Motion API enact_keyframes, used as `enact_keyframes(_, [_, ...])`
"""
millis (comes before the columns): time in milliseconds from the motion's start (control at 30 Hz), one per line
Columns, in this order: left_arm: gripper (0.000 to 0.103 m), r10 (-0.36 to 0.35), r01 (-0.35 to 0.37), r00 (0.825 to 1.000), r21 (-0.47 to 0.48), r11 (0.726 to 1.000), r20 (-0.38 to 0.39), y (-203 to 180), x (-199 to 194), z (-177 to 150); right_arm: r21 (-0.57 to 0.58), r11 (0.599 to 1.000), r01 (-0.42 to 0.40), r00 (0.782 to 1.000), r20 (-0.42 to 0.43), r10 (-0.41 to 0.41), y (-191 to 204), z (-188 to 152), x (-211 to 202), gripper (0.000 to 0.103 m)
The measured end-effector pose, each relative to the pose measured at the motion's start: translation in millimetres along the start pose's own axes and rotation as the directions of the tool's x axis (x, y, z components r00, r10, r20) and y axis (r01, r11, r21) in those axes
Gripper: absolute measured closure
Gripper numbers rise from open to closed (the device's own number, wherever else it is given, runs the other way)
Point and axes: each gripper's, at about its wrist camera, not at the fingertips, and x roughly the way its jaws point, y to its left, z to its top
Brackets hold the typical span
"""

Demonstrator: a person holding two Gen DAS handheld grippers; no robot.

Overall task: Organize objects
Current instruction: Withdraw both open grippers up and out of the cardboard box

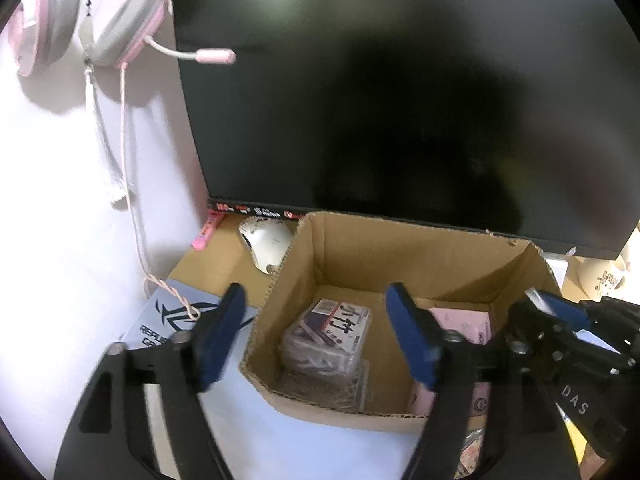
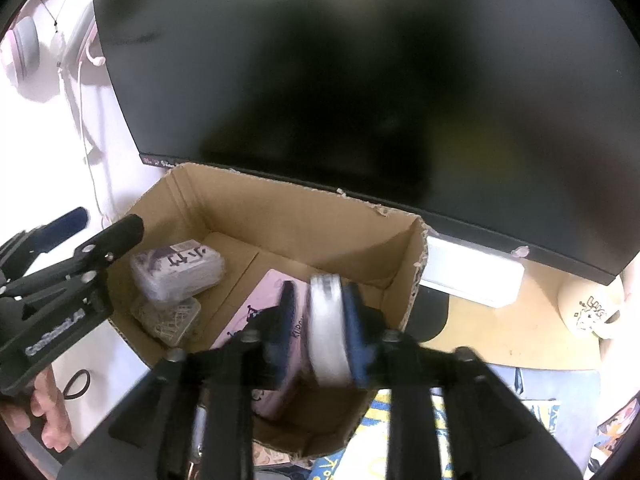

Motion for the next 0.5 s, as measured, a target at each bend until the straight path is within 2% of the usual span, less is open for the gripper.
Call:
enact_keyframes(133, [0.007, 0.014, -0.014, 1.000, -0.001, 1.000, 0.016, 1.1, -13.7, 4.0, 0.012, 1.000, -0.005, 1.000, 0.028, 0.004, 1.0, 1.5, -7.8, 0.063])
enact_keyframes(200, [0.005, 0.029, -0.029, 1.000, 0.001, 1.000, 0.006, 2.0, -16.2, 5.3, 0.027, 0.999, -0.017, 0.999, 0.032, 0.016, -1.1, 1.6, -12.1, 0.062])
enact_keyframes(267, [0.005, 0.056, -0.055, 0.998, -0.010, 0.998, 0.009, 6.5, -19.1, 7.0, 0.039, 0.999, -0.024, 0.999, 0.039, 0.022, -3.3, 1.6, -17.0, 0.052])
enact_keyframes(300, [0.004, 0.070, -0.070, 0.997, -0.026, 0.997, 0.027, 9.2, -24.4, 8.7, 0.044, 0.999, -0.028, 0.999, 0.046, 0.026, -3.4, 1.5, -20.5, 0.051])
enact_keyframes(400, [0.000, 0.054, -0.049, 0.995, -0.062, 0.997, 0.078, 14.5, -40.1, 12.0, 0.052, 0.997, -0.055, 0.995, 0.081, 0.051, -4.7, 1.6, -34.7, 0.046])
enact_keyframes(500, [0.000, 0.037, -0.031, 0.994, -0.063, 0.998, 0.107, 17.5, -53.8, 14.3, 0.075, 0.994, -0.076, 0.991, 0.119, 0.067, -8.1, 1.9, -49.3, 0.031])
